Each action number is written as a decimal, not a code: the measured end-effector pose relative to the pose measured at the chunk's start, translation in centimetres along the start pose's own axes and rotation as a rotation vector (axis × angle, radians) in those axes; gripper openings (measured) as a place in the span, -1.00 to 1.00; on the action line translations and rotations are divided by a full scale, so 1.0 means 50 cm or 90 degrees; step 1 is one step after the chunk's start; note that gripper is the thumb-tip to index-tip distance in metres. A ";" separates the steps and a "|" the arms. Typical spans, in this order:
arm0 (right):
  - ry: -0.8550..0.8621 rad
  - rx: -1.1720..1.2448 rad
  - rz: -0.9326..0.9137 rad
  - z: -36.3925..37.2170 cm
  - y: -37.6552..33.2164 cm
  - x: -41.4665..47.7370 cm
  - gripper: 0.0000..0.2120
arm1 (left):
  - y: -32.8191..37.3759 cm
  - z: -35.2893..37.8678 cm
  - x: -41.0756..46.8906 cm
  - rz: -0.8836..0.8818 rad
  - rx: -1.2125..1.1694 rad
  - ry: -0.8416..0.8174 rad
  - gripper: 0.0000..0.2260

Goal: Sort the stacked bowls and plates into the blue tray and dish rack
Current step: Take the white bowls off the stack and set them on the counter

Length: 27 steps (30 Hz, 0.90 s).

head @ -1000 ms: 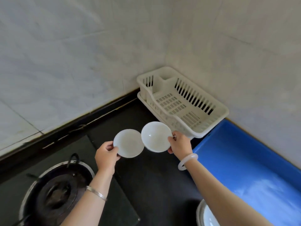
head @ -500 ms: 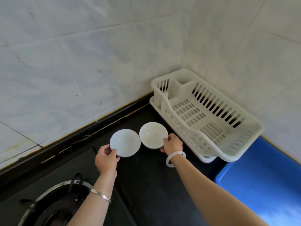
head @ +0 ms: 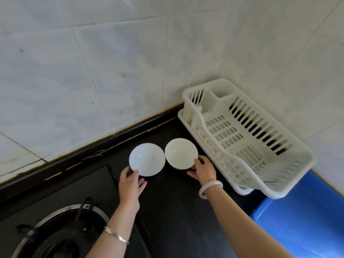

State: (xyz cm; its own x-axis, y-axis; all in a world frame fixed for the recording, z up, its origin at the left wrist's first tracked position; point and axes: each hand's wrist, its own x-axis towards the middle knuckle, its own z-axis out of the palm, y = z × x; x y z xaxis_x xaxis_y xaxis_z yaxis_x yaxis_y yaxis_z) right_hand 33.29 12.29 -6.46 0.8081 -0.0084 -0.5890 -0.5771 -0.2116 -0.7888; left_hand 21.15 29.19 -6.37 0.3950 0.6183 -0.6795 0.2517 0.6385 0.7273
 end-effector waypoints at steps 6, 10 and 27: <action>0.003 0.145 0.017 0.014 0.009 0.013 -0.64 | 0.002 0.016 -0.013 -0.050 -0.123 0.004 -0.59; -0.003 0.166 0.019 0.044 -0.015 0.041 -0.64 | 0.015 0.033 -0.002 -0.042 -0.142 0.024 -0.61; -0.017 0.144 -0.012 0.157 -0.107 0.128 -0.66 | 0.063 0.073 0.081 -0.021 -0.187 0.051 -0.69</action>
State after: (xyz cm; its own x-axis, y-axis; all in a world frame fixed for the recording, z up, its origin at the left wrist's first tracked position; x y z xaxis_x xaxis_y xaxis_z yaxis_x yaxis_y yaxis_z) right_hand 40.61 21.05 -7.39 0.8172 0.0193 -0.5760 -0.5763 0.0134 -0.8171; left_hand 26.74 32.03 -6.46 0.3176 0.6220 -0.7157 -0.0083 0.7566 0.6538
